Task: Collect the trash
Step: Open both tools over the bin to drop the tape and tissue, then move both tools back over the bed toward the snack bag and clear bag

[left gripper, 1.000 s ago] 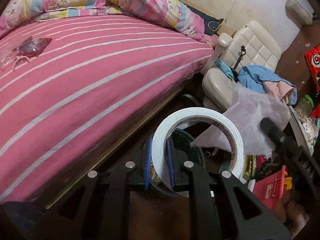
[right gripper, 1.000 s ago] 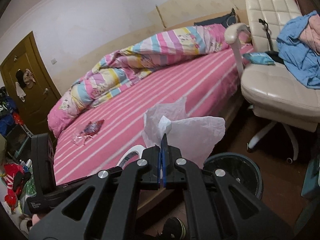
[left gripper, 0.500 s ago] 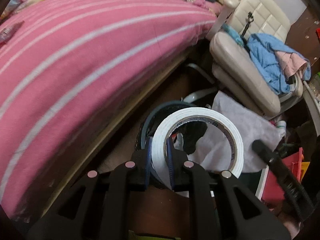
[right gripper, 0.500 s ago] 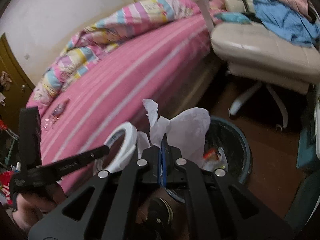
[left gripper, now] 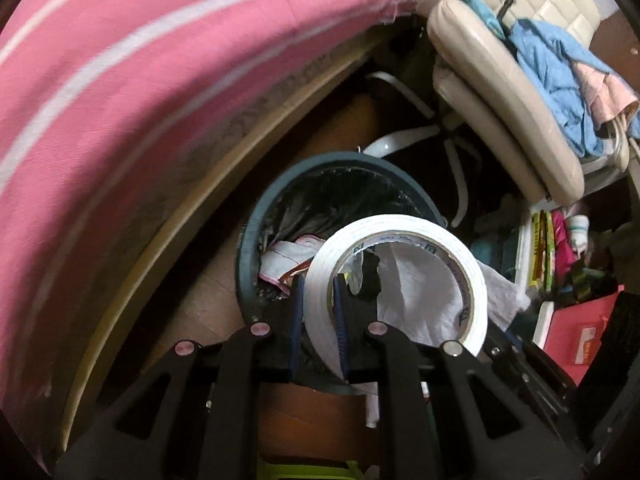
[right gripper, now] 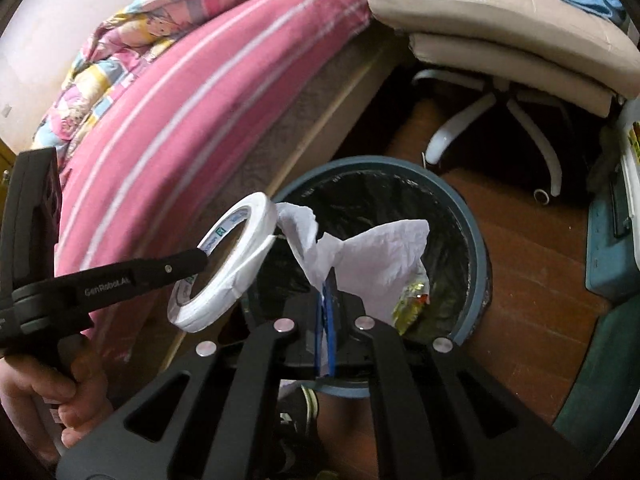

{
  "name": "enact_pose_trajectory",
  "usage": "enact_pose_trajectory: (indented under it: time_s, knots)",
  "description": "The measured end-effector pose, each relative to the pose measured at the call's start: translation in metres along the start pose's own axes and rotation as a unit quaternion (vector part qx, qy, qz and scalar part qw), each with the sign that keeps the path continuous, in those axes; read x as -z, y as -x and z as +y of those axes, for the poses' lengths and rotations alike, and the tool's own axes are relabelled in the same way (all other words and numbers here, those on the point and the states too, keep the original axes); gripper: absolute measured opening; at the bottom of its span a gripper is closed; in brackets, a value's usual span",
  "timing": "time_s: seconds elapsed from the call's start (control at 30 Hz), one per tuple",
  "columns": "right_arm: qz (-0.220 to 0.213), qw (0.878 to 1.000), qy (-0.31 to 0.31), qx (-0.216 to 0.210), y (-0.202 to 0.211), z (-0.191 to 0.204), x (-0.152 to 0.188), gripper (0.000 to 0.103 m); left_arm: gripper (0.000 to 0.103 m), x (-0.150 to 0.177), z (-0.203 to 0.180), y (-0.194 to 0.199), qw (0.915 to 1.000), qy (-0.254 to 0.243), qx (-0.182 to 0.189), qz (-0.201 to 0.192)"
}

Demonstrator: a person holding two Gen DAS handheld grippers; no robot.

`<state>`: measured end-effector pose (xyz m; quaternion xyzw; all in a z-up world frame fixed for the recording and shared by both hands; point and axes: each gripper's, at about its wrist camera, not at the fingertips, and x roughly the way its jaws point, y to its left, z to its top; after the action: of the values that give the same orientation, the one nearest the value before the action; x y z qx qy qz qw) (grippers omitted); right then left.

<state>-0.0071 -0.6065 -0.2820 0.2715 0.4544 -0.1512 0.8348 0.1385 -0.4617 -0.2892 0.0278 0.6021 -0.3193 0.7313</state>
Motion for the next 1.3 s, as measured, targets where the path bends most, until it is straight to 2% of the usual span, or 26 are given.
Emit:
enact_pose_trajectory:
  time_s: [0.2,0.23,0.3,0.33,0.37,0.4,0.43,0.5,0.73,1.0,1.2,1.3]
  knots:
    - [0.007,1.0,0.003,0.02,-0.019,-0.007,-0.005,0.004,0.015,-0.003,-0.011,-0.03,0.9991,-0.029,-0.017,0.027]
    - [0.008,1.0,0.004,0.023,-0.021,-0.007,-0.006,0.004,0.02,-0.004,-0.012,-0.033,0.9988,-0.031,-0.023,0.029]
    - [0.008,0.999,0.004,0.035,-0.025,-0.008,-0.008,0.006,0.049,-0.005,-0.016,-0.039,0.9971,-0.046,-0.052,0.03]
    - [0.007,0.999,0.004,0.041,-0.025,-0.009,-0.009,0.027,0.074,-0.006,-0.018,-0.039,0.9962,-0.051,-0.066,0.024]
    - [-0.01,0.998,-0.002,0.055,-0.021,-0.013,-0.009,0.043,0.078,-0.006,-0.018,-0.037,0.9954,-0.055,-0.076,0.016]
    - [-0.017,0.998,-0.004,0.06,-0.02,-0.013,-0.008,0.071,0.078,-0.006,-0.017,-0.036,0.9952,-0.057,-0.08,0.01]
    - [-0.023,0.998,-0.007,0.065,-0.017,-0.014,-0.008,0.075,0.079,-0.006,-0.015,-0.035,0.9953,-0.055,-0.079,0.011]
    - [-0.023,0.997,-0.011,0.071,-0.014,-0.018,-0.006,0.075,0.081,-0.007,-0.01,-0.033,0.9952,-0.046,-0.085,0.012]
    - [-0.041,0.996,-0.016,0.083,0.007,-0.021,0.0,0.085,0.083,-0.01,0.002,-0.011,0.9962,-0.012,-0.086,-0.011]
    - [-0.081,0.995,0.004,0.061,0.05,0.006,-0.002,0.087,0.084,-0.009,0.023,0.044,0.994,0.054,-0.079,-0.053]
    - [-0.131,0.99,0.053,0.02,0.091,0.063,-0.019,0.088,0.085,-0.002,0.046,0.115,0.9841,0.111,-0.059,-0.125]
    - [-0.156,0.984,0.089,-0.006,0.112,0.102,-0.028,0.089,0.085,0.001,0.06,0.158,0.9716,0.14,-0.07,-0.178]
